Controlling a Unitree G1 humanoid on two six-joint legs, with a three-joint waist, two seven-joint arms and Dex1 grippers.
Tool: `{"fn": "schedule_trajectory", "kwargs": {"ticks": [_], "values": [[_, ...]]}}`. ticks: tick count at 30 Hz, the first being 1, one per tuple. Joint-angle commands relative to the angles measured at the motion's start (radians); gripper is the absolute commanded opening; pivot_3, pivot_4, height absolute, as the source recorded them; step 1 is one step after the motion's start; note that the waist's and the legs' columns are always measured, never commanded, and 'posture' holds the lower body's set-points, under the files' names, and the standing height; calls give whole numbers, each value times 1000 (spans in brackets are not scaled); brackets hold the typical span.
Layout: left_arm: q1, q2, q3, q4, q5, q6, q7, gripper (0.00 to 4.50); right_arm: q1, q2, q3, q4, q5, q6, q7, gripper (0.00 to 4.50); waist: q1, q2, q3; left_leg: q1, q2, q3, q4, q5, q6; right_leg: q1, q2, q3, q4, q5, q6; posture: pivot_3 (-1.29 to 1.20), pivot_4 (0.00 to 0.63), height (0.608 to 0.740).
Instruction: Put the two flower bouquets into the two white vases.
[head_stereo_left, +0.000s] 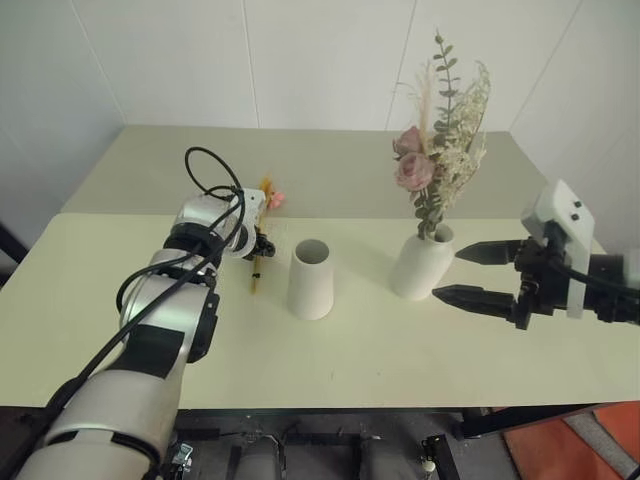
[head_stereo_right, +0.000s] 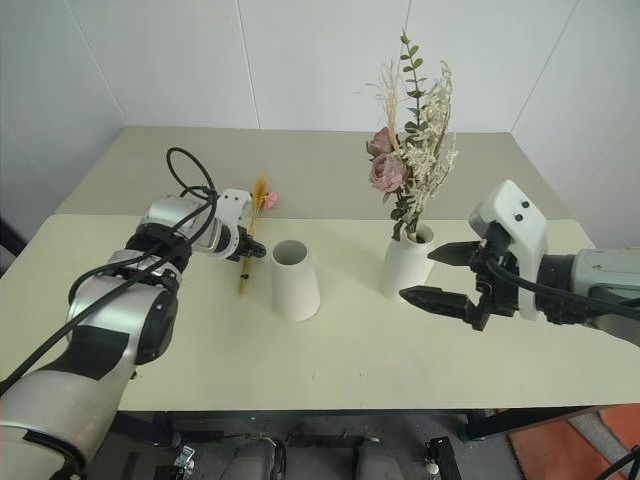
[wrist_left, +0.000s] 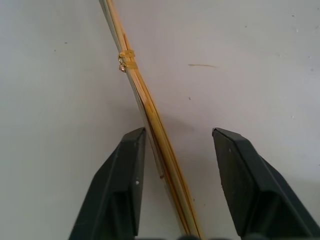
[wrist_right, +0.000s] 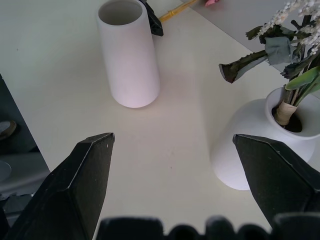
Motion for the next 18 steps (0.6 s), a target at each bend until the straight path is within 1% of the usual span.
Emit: {"fn": "schedule_trajectory", "kwargs": {"ticks": [1,2,4,5,8,10,13,15,16,18], "values": [[-38,-15,16,28,26,-40,25,1213,5,-14,-55,-21,15,8,-5,4500,3,0,0,0,0,0,0,0,0,0,0,0,0,0,0,0,150,740],[-40,-17,25,34,26,-39,26,798,10,-16,-61,-22,16,10,-4,4500,4,0,0,0,0,0,0,0,0,0,0,0,0,0,0,0,150,740],[-41,-19,35,41,30,-47,35,144,24,-19,-76,-23,16,13,1,4500,6,0,0,0,0,0,0,0,0,0,0,0,0,0,0,0,150,740],[-41,-19,40,43,32,-50,37,16,35,-19,-87,-24,14,13,6,4500,6,0,0,0,0,0,0,0,0,0,0,0,0,0,0,0,150,740],[-30,-18,66,23,33,-100,80,16,82,-17,-135,-29,4,0,35,4500,9,0,0,0,0,0,0,0,0,0,0,0,0,0,0,0,150,740],[-31,2,118,-14,1,-142,94,16,137,-17,-183,-33,-34,-24,71,4500,13,0,0,0,0,0,1,0,0,0,0,0,0,0,0,0,150,740],[-49,51,208,-60,-63,-142,70,16,213,-4,-254,-32,-94,-71,128,4500,11,0,0,-1,0,0,1,0,0,0,0,-1,0,0,1,0,150,740],[-45,96,275,-131,-121,-140,36,16,265,15,-308,-26,-131,-111,178,4500,9,0,0,0,0,0,1,0,0,0,0,-1,1,0,1,0,150,740],[-48,126,309,-174,-158,-102,1,16,294,37,-340,-26,-157,-146,200,4500,7,0,0,0,1,-1,1,0,0,0,0,-1,1,0,1,0,150,740],[-13,157,371,-306,-224,-77,-30,16,337,75,-391,-22,-192,-202,237,4500,5,-1,0,0,1,-1,1,0,0,0,1,-1,1,0,2,0,150,740]]}}
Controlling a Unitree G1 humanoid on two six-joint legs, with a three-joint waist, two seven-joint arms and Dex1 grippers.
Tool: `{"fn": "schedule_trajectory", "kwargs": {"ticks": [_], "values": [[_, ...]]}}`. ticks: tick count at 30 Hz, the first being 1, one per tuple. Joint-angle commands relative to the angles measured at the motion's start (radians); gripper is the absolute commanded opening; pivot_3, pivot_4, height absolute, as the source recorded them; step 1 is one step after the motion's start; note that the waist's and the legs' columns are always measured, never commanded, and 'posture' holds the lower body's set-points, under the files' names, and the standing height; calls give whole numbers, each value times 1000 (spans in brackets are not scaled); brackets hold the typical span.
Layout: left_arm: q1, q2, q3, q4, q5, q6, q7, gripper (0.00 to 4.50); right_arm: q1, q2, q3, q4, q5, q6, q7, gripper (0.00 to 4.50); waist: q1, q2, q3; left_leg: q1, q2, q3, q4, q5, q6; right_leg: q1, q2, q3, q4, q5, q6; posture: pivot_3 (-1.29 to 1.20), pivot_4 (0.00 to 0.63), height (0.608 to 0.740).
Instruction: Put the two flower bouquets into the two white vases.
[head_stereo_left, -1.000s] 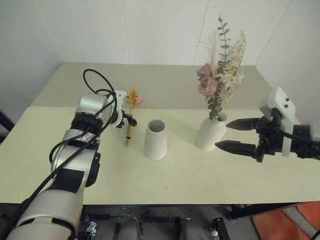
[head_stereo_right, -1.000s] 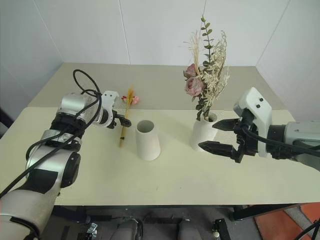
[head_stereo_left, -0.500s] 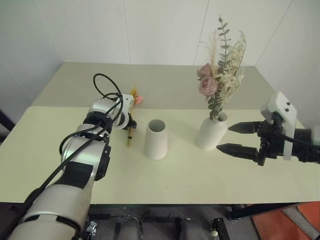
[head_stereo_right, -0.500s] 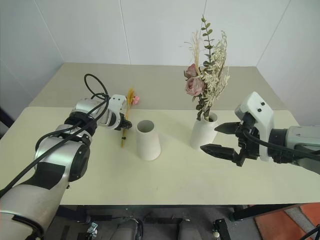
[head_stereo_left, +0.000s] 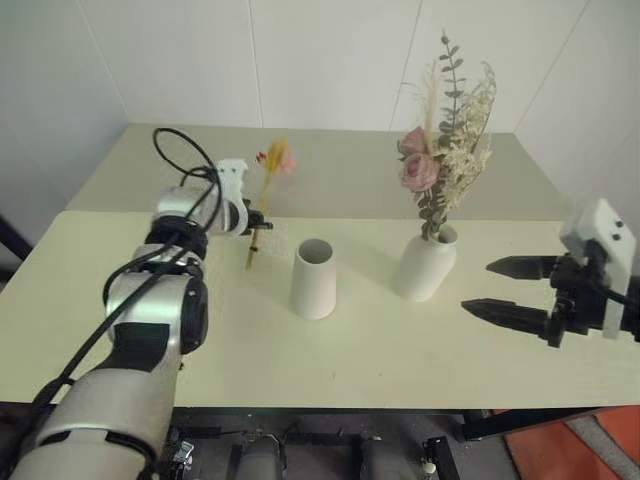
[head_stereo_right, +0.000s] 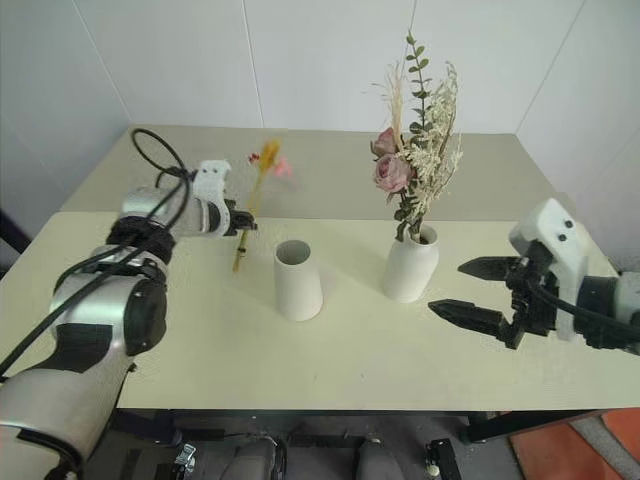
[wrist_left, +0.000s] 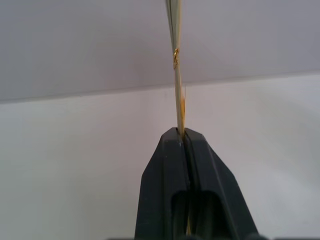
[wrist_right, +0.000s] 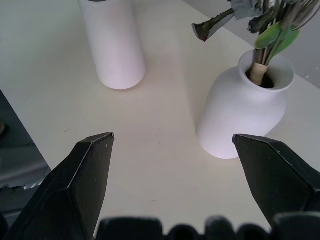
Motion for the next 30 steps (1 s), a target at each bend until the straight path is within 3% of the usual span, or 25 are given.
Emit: {"fn": "schedule_trajectory", "kwargs": {"ticks": [1,3,6,10,23,30], "values": [[57,42,147,-312,-161,-15,-75,16,62,56,-129,0,-74,-130,79,4500,-1,0,0,0,0,0,0,0,0,0,0,0,0,-1,1,0,150,740],[157,37,216,-525,-264,-17,-126,16,99,70,-169,11,-93,-160,126,4500,-1,1,-1,1,-1,0,0,0,0,1,-2,0,1,-1,1,0,150,740],[278,55,226,-750,-371,-22,-272,16,138,99,-211,30,-112,-218,185,4500,-2,1,-1,5,-1,1,0,0,-1,4,-2,1,1,2,-3,0,150,740],[431,69,239,-923,-530,-30,-487,16,170,121,-208,55,-153,-288,225,4500,-4,1,-1,7,-1,1,0,1,-2,6,-1,1,2,2,-3,0,150,740],[466,-30,192,-908,-652,-102,-600,16,151,165,-81,54,-175,-351,180,4500,0,1,-1,7,-1,1,1,1,-2,7,-1,1,1,-1,1,0,150,740],[454,-121,112,-862,-620,-223,-667,16,158,174,-66,49,-184,-362,165,4500,6,1,-1,7,-1,1,1,1,-2,7,0,1,1,-1,0,0,150,740]]}}
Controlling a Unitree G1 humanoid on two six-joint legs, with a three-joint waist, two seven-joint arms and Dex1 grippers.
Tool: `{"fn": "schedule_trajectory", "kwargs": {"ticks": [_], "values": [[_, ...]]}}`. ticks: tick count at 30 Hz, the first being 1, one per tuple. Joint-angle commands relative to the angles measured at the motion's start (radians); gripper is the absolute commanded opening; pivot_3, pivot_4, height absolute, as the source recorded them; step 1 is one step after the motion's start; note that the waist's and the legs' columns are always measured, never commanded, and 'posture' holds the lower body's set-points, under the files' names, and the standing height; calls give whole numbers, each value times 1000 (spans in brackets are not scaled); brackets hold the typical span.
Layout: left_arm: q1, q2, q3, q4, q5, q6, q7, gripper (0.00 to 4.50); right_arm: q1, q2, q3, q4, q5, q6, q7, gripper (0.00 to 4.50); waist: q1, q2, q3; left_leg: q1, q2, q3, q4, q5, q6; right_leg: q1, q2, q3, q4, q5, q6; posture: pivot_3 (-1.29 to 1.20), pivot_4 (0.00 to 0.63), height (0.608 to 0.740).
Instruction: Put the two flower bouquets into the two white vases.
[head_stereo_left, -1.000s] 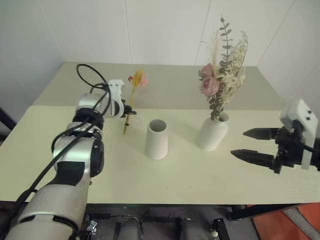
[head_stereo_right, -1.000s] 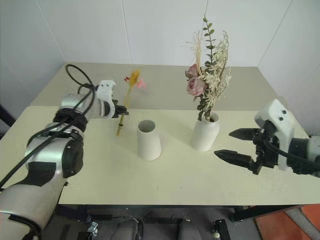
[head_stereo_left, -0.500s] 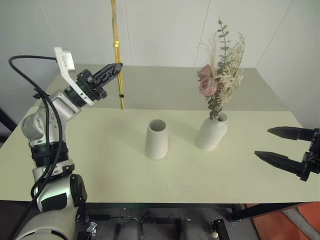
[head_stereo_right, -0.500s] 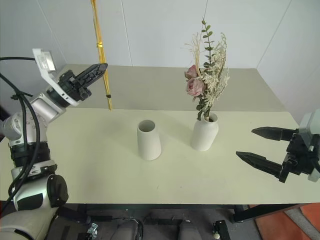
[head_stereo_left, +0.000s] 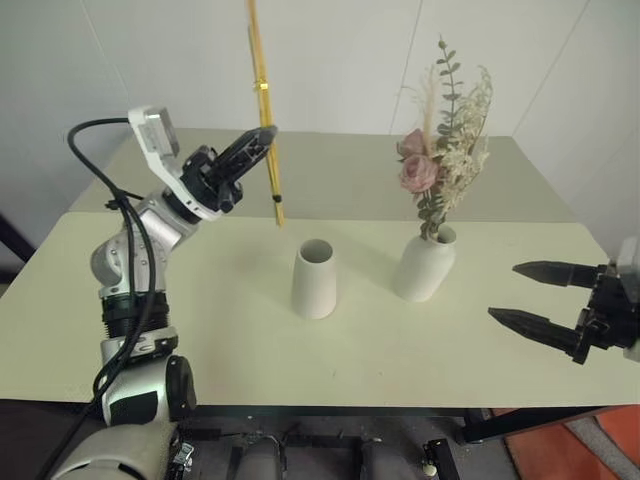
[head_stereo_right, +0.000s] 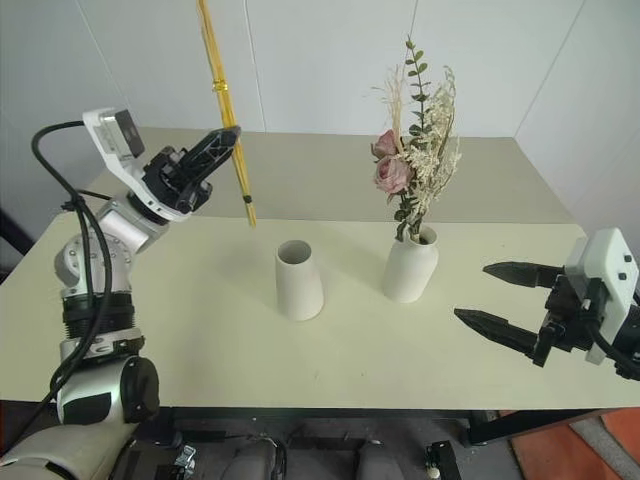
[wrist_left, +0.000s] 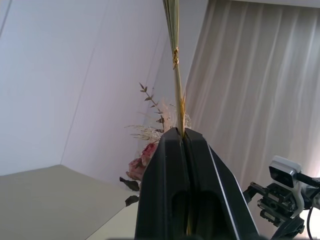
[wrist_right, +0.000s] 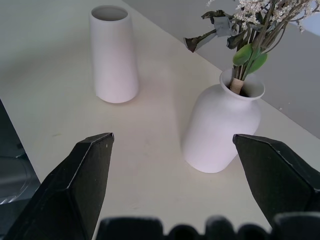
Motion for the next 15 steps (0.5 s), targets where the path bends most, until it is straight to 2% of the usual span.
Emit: {"fn": "schedule_trajectory", "kwargs": {"ticks": [1,15], "values": [[-24,-15,-34,19,9,-57,-42,16,-3,8,-12,-20,-3,-27,-15,4500,2,0,0,0,0,0,0,0,0,0,0,0,0,0,0,0,150,740],[-17,-43,-171,184,131,-224,-212,16,5,25,-1,-44,-1,-25,-50,4500,3,0,0,0,0,0,0,0,0,0,0,0,0,0,0,0,150,740]]}}
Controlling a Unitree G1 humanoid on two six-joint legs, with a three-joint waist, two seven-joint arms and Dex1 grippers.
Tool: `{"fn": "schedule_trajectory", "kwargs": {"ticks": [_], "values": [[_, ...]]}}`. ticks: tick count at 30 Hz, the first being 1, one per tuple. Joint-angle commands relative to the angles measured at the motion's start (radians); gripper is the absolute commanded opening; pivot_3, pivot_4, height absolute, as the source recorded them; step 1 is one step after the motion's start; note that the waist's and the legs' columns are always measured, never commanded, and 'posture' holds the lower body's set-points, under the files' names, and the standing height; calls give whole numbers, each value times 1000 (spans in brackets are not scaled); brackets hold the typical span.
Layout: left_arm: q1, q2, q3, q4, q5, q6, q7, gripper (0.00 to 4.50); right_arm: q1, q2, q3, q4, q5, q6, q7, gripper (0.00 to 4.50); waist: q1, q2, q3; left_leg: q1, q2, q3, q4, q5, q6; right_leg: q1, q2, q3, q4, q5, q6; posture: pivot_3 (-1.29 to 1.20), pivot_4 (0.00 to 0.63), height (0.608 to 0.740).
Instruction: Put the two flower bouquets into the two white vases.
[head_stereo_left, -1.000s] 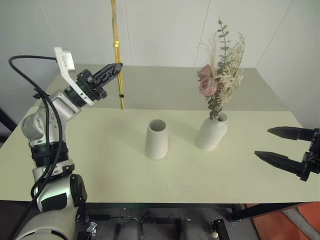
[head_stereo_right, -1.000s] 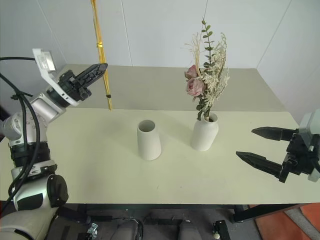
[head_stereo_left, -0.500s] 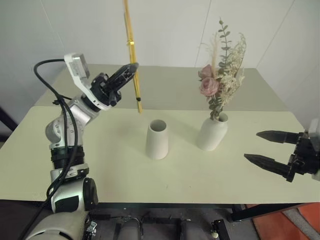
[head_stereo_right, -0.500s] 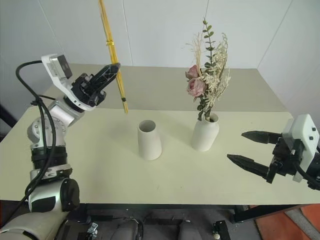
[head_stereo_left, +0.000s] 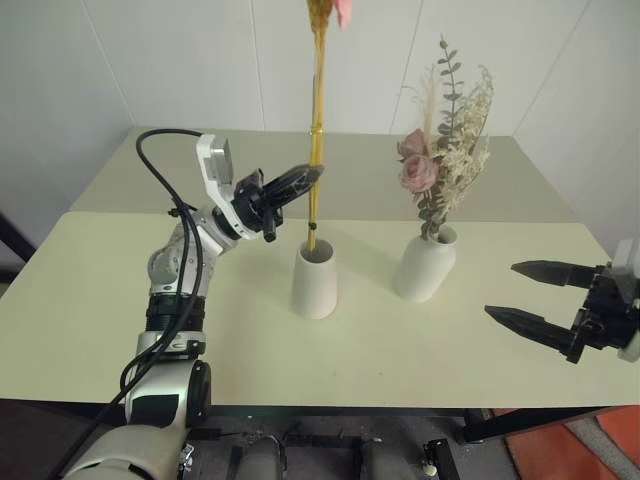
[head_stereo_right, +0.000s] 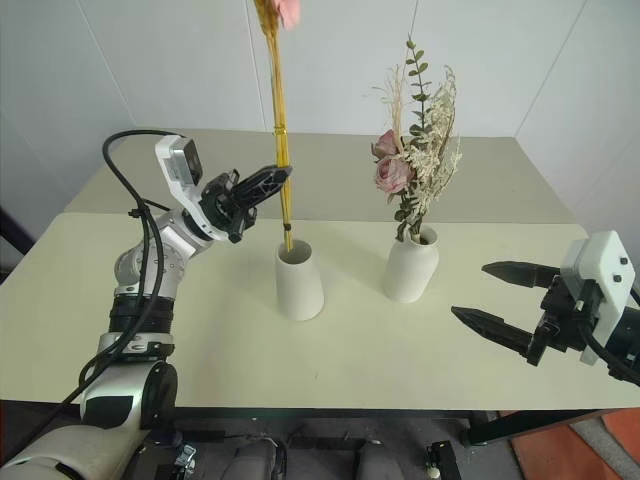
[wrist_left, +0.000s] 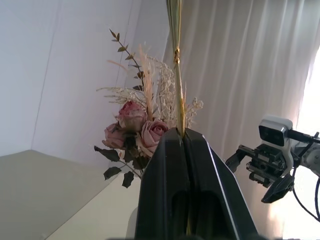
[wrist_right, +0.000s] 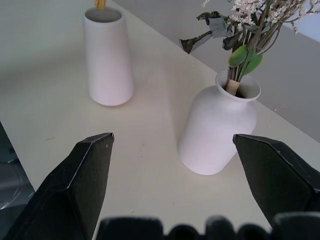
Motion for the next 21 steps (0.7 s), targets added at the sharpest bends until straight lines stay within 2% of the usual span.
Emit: {"fn": "schedule_trajectory", "kwargs": {"ticks": [1,13,18,19,21], "values": [[-6,0,-32,-1,21,-39,-64,16,-7,5,-3,-18,-1,-26,-14,4500,0,0,0,0,0,0,0,0,0,0,0,0,0,0,0,0,150,740],[33,9,-73,30,99,-129,-116,16,-30,13,23,-20,0,-48,-39,4500,1,0,0,0,0,0,0,0,0,0,0,0,0,0,0,0,150,740],[72,50,-76,-2,90,-98,-173,1238,-23,12,15,-18,0,-54,-29,4500,1,0,0,0,0,0,0,0,0,0,0,0,0,0,0,0,150,740],[82,62,-73,-11,85,-87,-183,1369,-23,12,15,-18,-1,-56,-27,4500,1,0,0,0,0,0,0,0,0,0,0,0,0,0,0,0,150,740],[92,80,-66,-22,79,-65,-181,1949,-25,10,16,-16,-2,-58,-25,4500,-5,0,0,0,0,0,0,0,0,0,0,0,0,0,0,0,150,740]]}}
